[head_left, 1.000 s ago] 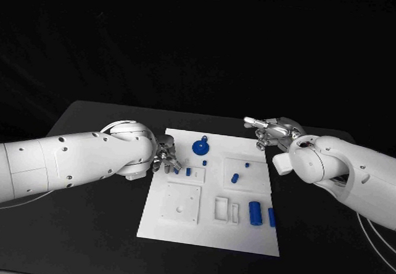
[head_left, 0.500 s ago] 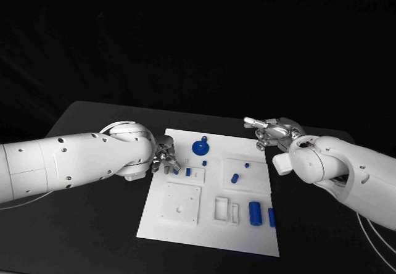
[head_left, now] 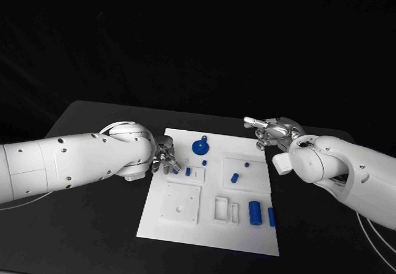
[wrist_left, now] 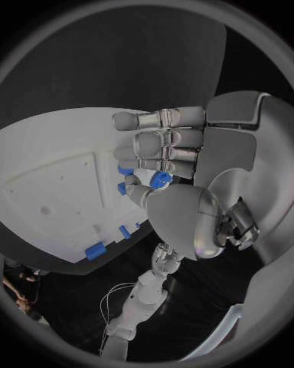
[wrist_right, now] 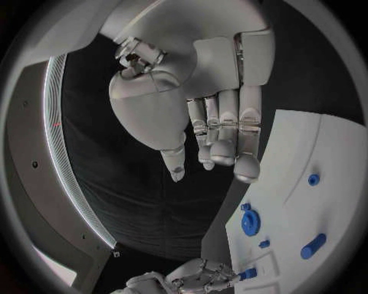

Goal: Assemble the parts on the task board

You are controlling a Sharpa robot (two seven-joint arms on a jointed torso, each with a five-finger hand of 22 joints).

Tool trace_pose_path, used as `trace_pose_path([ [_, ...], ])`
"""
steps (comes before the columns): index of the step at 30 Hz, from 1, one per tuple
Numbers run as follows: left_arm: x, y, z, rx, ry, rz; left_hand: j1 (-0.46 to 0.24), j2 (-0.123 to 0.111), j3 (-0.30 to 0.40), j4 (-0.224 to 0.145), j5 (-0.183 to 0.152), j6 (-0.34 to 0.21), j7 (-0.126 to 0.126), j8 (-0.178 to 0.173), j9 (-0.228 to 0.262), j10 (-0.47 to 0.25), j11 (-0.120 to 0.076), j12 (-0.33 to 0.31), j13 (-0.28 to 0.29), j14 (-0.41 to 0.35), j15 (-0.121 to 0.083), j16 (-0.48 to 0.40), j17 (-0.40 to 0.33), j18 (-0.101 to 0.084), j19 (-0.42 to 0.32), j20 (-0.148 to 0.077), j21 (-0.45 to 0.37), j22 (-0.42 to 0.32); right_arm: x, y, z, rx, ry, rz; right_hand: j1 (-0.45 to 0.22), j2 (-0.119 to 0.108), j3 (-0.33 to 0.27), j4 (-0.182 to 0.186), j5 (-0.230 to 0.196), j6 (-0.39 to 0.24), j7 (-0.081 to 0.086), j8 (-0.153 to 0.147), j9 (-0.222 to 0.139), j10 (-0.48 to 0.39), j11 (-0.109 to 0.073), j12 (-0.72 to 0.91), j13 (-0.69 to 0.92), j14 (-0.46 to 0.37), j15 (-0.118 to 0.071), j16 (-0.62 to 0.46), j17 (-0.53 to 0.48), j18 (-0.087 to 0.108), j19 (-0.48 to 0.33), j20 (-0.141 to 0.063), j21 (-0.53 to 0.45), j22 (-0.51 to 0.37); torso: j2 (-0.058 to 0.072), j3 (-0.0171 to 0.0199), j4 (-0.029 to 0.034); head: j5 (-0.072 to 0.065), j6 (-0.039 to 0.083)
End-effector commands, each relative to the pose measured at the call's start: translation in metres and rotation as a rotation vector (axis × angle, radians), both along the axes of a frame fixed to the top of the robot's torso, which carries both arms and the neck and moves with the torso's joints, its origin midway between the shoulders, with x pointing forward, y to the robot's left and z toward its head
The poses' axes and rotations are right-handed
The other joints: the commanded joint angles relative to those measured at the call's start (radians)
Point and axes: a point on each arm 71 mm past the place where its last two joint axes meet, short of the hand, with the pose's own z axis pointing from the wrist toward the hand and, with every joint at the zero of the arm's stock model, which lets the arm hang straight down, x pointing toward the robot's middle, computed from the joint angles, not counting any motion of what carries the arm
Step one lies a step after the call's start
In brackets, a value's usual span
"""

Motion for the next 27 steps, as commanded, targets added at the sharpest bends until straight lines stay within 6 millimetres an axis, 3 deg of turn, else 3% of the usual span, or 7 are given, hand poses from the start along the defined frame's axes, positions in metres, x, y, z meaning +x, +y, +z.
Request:
trace_pose_path([
  [1, -0.0017, -0.0022, -0.0029, 0.003, 0.01, -0.015, 0.008, -0.001, 0.145, -0.141, 0.002, 0.003, -0.005, 0.004, -0.002, 0.107, -0.065, -0.005, 0.001, -0.002, -0.007, -0.005, 0.001, 0.007, 0.003, 0.0, -0.003, 0.021, -0.0003, 0.0019, 0.0004, -0.003, -0.003, 0.02, 0.003, 0.009, 0.002, -0.007, 0.001, 0.001, -0.001, -0.002, -0.001, -0.003, -0.004, 0.003, -0.001, -0.001, 0.001, 0.006, -0.001, 0.012, 0.031, 0.004, 0.002, 0.052, 0.0, 0.0, -0.0003, 0.0, -0.001],
  [27, 0.0006, -0.0051, -0.0113, 0.024, 0.03, -0.001, 0.014, 0.012, 0.139, -0.138, -0.034, -0.006, -0.002, -0.001, -0.006, 0.107, -0.065, -0.004, 0.005, 0.003, -0.006, -0.012, 0.002, 0.007, 0.009, 0.0, -0.008, 0.02, -0.0018, 0.0044, 0.001, 0.0, 0.0, 0.031, 0.002, 0.009, 0.0, -0.006, 0.001, 0.001, 0.0, -0.002, -0.001, -0.004, -0.004, 0.002, -0.002, -0.002, 0.001, 0.005, -0.002, 0.012, 0.031, 0.004, 0.0, 0.052, 0.0, 0.0002, -0.0004, -0.008, -0.004],
])
